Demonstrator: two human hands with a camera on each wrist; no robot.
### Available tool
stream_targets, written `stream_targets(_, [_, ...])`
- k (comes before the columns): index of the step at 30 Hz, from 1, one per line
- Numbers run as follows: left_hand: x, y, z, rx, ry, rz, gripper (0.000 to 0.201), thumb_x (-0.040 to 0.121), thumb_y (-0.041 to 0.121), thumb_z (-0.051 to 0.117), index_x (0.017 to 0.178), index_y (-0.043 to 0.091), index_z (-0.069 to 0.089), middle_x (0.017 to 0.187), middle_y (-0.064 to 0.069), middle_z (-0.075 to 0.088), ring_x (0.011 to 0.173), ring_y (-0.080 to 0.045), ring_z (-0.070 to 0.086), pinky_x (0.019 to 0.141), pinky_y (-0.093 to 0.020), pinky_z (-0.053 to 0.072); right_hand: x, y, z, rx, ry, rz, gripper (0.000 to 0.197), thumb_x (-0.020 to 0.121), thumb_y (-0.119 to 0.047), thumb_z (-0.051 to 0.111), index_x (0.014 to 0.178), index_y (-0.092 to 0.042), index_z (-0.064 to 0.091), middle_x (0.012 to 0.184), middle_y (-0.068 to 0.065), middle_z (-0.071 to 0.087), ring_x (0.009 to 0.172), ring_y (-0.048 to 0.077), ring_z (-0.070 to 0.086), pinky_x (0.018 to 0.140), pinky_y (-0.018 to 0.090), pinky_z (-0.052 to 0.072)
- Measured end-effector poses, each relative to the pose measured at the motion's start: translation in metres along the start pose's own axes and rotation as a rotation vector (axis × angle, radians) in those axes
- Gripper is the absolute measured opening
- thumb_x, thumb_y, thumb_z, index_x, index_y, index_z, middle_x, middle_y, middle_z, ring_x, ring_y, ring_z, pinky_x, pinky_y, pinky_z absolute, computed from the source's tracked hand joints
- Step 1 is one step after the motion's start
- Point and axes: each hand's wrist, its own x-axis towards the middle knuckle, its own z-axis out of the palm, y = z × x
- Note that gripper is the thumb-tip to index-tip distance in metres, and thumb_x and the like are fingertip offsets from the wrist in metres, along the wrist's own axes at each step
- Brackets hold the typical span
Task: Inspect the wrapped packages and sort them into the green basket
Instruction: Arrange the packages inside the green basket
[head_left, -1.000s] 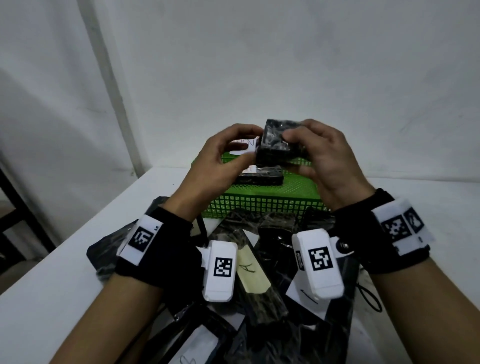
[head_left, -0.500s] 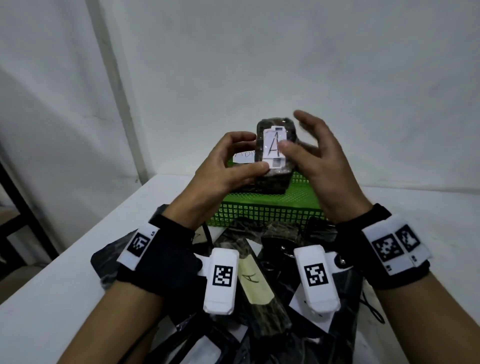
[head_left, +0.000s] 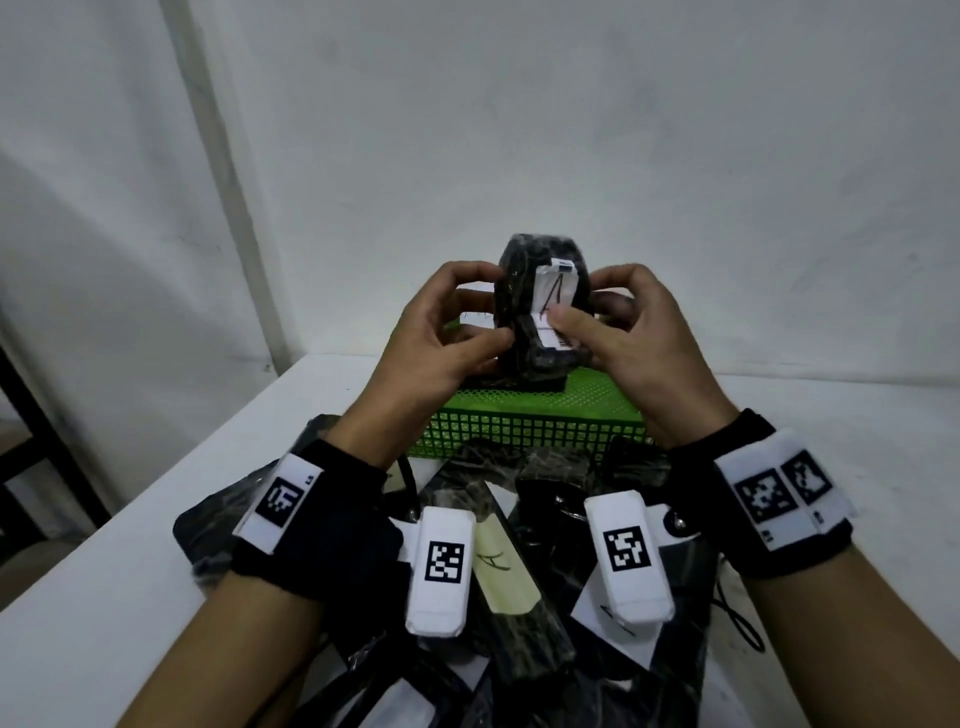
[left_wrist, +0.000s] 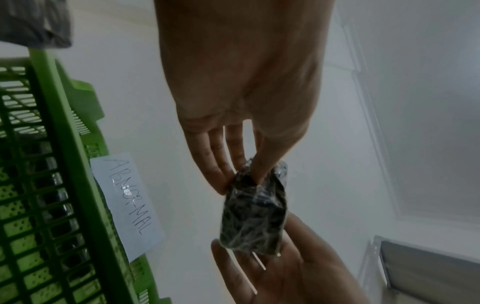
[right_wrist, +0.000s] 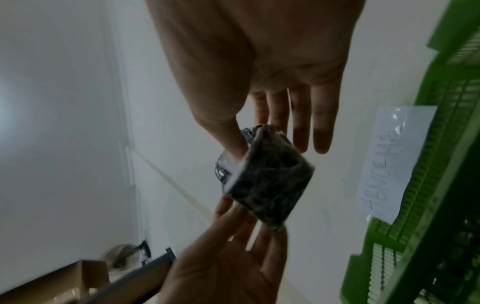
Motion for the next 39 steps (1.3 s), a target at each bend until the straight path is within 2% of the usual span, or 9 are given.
stream_targets(5, [-0.001, 0.002, 0.004, 0.11, 0.056, 0.103, 0.057, 0.086, -0.002, 0.072, 0.132, 0.021, 0.047, 0.108, -0.006, 0.066, 0.079, -0.015, 0.067, 0.068, -0.028, 0.057, -0.002, -0.004, 0.003, -0.063, -0.11, 0.068, 0.073, 0.062, -0.066, 0.077, 0.121, -0.026, 0.063, 0.122, -0.008, 0.069, 0.109, 0.015, 0.07, 0.092, 0.046, 0.058])
stream_targets(13, [0.001, 0.001, 0.003, 0.115, 0.073, 0.077, 0.032, 0.093, 0.006, 0.062, 0.123, 0.018, 0.06, 0.112, -0.004, 0.069, 0.098, -0.023, 0.068, 0.083, -0.042, 0.061, 0.003, -0.003, -0.001, 0.075, -0.012, 0.051, 0.015, 0.089, -0.006, 0.067, 0.103, -0.011, 0.068, 0.076, -0.004, 0.077, 0.072, 0.011, 0.073, 0.071, 0.032, 0.059])
stream_targets(16, [0.001, -0.004, 0.004, 0.106, 0.044, -0.031, 0.032, 0.087, 0.023, 0.068, 0.118, 0.021, 0.064, 0.114, -0.003, 0.067, 0.103, -0.021, 0.069, 0.084, -0.042, 0.06, 0.002, -0.003, 0.001, 0.154, -0.092, 0.09, 0.03, 0.09, -0.005, 0.069, 0.118, -0.011, 0.06, 0.095, 0.001, 0.077, 0.086, 0.015, 0.075, 0.077, 0.034, 0.06])
stream_targets(19, [0.001, -0.005, 0.002, 0.071, 0.057, -0.026, 0.021, 0.09, 0.012, 0.071, 0.108, 0.013, 0.062, 0.099, -0.003, 0.064, 0.09, -0.016, 0.069, 0.078, -0.036, 0.061, 0.001, 0.002, 0.002, -0.019, -0.02, 0.004, 0.04, 0.09, -0.023, 0.074, 0.123, -0.023, 0.052, 0.117, -0.001, 0.068, 0.104, 0.017, 0.069, 0.082, 0.035, 0.058])
stream_targets(24, [0.002, -0.004, 0.003, 0.131, 0.111, 0.059, 0.022, 0.085, 0.006, 0.075, 0.094, 0.012, 0.057, 0.08, 0.0, 0.056, 0.065, -0.013, 0.057, 0.056, -0.018, 0.049, -0.003, -0.001, 0.005, -0.002, -0.09, 0.044, 0.034, 0.091, -0.042, 0.07, 0.121, -0.026, 0.062, 0.117, -0.002, 0.07, 0.102, 0.014, 0.072, 0.076, 0.034, 0.06])
stream_targets(28, [0.001, -0.003, 0.004, 0.141, 0.059, 0.08, 0.014, 0.091, 0.004, 0.067, 0.094, 0.017, 0.062, 0.085, 0.003, 0.062, 0.073, -0.011, 0.06, 0.063, -0.02, 0.05, -0.002, 0.004, 0.009, 0.038, -0.041, 0.046, 0.041, 0.089, -0.019, 0.075, 0.127, -0.019, 0.056, 0.11, 0.002, 0.072, 0.089, 0.011, 0.075, 0.07, 0.025, 0.058])
stream_targets(32, [0.003, -0.004, 0.003, 0.135, 0.147, 0.08, 0.018, 0.091, 0.006, 0.059, 0.103, 0.02, 0.062, 0.09, 0.006, 0.059, 0.074, -0.006, 0.057, 0.064, -0.021, 0.05, 0.001, 0.003, 0.003, 0.175, 0.026, 0.069, 0.043, 0.084, 0.004, 0.073, 0.118, -0.015, 0.055, 0.09, 0.004, 0.077, 0.076, 0.016, 0.074, 0.066, 0.029, 0.058])
stream_targets(36, [0.004, -0.003, 0.003, 0.029, 0.046, -0.089, 0.021, 0.088, 0.019, 0.058, 0.108, 0.018, 0.06, 0.099, 0.0, 0.062, 0.075, -0.006, 0.064, 0.064, -0.025, 0.054, 0.002, 0.001, 0.002, 0.228, -0.03, 0.044, 0.034, 0.089, 0.006, 0.066, 0.107, -0.019, 0.053, 0.081, 0.0, 0.078, 0.074, 0.012, 0.074, 0.062, 0.024, 0.056])
stream_targets(39, [0.001, 0.0, 0.004, -0.011, 0.02, -0.084, 0.007, 0.097, 0.01, 0.058, 0.1, 0.015, 0.06, 0.092, -0.002, 0.067, 0.075, -0.011, 0.067, 0.062, -0.026, 0.055, 0.001, 0.001, 0.004, 0.178, -0.078, 0.044, 0.023, 0.094, -0.004, 0.065, 0.111, -0.018, 0.057, 0.092, 0.0, 0.078, 0.082, 0.01, 0.074, 0.068, 0.024, 0.056])
